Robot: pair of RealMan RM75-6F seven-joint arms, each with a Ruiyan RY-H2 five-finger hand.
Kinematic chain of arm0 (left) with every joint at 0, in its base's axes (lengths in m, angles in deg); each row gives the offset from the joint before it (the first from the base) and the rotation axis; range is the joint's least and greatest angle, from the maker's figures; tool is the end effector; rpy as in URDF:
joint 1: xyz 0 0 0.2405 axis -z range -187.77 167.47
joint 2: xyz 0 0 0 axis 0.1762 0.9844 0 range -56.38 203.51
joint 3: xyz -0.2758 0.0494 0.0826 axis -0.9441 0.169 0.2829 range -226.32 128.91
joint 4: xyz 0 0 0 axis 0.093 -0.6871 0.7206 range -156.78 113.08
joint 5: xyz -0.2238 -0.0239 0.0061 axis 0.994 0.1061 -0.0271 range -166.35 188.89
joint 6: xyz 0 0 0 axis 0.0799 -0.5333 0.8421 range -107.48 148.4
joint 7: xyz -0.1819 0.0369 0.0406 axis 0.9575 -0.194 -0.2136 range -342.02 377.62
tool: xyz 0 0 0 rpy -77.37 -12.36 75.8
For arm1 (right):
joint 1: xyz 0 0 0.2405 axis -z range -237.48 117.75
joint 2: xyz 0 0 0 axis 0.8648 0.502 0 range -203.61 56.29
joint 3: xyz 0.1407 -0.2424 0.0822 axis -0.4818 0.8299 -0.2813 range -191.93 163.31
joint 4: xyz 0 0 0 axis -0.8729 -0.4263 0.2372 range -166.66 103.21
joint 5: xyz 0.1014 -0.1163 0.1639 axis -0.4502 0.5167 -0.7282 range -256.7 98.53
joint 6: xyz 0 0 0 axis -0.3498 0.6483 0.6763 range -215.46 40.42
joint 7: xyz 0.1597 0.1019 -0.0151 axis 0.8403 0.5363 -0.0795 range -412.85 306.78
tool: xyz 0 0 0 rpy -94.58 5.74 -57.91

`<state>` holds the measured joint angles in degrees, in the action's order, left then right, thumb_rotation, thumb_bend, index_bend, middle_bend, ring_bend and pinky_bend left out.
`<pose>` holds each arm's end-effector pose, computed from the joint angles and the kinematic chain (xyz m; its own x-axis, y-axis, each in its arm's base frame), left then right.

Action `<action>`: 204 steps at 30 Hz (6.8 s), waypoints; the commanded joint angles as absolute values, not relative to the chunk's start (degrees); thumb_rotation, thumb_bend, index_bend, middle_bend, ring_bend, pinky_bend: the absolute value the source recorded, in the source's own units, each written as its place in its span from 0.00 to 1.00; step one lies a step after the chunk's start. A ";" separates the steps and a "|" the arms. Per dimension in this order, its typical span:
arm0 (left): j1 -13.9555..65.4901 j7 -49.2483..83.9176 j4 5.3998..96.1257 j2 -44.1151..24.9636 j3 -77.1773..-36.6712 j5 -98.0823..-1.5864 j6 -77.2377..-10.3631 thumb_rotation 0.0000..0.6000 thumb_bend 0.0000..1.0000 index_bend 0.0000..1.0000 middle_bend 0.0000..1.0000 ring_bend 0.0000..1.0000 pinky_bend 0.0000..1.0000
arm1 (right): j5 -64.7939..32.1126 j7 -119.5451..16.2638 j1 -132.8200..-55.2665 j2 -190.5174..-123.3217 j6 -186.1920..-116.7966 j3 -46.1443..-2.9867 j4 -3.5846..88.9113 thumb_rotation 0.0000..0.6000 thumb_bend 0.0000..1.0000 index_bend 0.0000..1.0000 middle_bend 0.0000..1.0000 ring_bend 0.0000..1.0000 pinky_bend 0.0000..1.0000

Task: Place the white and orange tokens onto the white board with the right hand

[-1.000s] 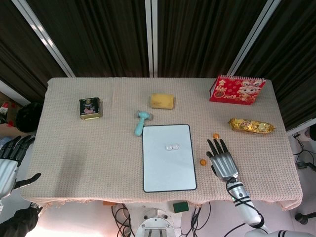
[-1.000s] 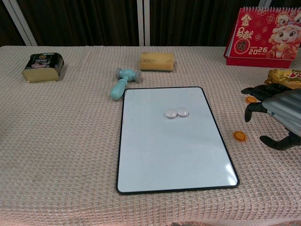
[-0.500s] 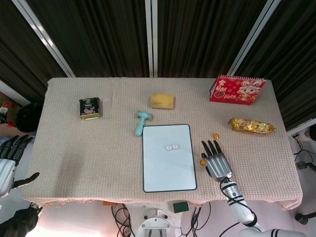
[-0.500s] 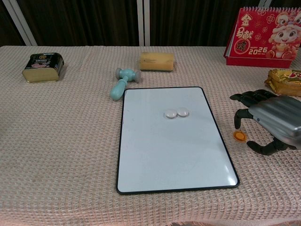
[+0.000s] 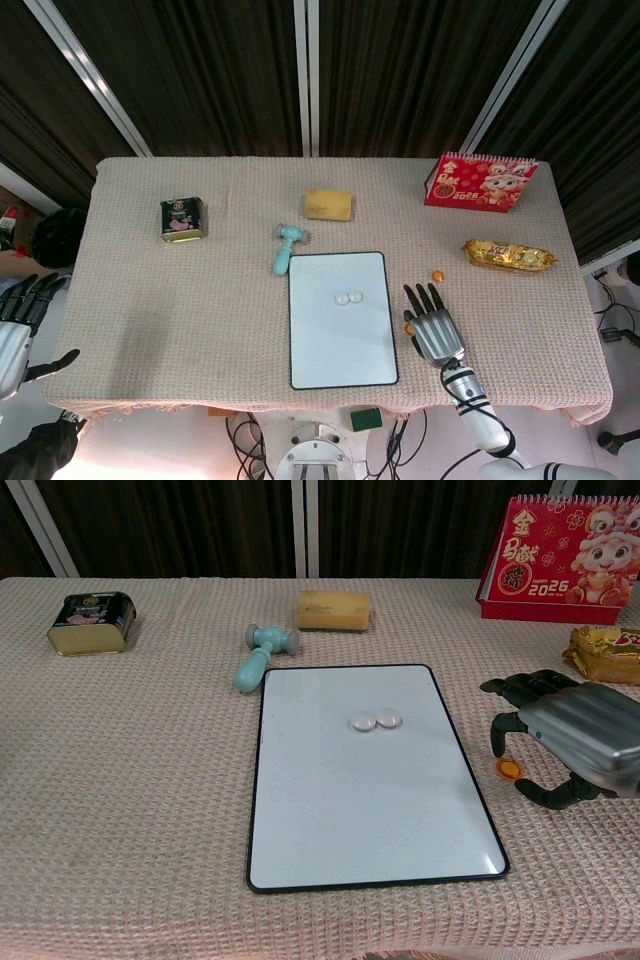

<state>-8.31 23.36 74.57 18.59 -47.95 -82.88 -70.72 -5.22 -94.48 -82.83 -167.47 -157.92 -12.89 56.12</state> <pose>-0.3283 0.1972 0.2053 0.3901 -0.0131 0.9207 0.9155 -0.1008 -0.3894 -0.2420 -0.2815 -0.0732 0.6754 -0.1943 0.7114 -0.7278 -0.3313 0.6004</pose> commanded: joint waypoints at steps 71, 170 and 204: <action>-8.10 23.31 74.68 18.58 -47.98 -82.98 -70.27 1.00 0.09 0.10 0.07 0.00 0.11 | -11.90 -94.86 -87.31 -165.17 -158.72 -23.05 53.77 1.00 0.35 0.24 0.00 0.00 0.00; -8.54 25.28 73.88 19.00 -48.20 -82.46 -71.13 1.00 0.09 0.10 0.07 0.00 0.11 | -7.64 -104.72 -92.18 -176.83 -153.93 -16.45 54.78 1.00 0.39 0.52 0.00 0.00 0.00; -8.81 26.29 73.68 19.30 -48.19 -82.68 -71.69 1.00 0.09 0.10 0.07 0.00 0.11 | -8.05 -106.62 -93.13 -179.04 -152.74 -17.20 53.46 1.00 0.39 0.52 0.00 0.00 0.00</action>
<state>-8.81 26.30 73.68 19.30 -48.18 -82.69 -71.69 -8.05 -106.63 -93.13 -179.07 -152.73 -17.19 53.45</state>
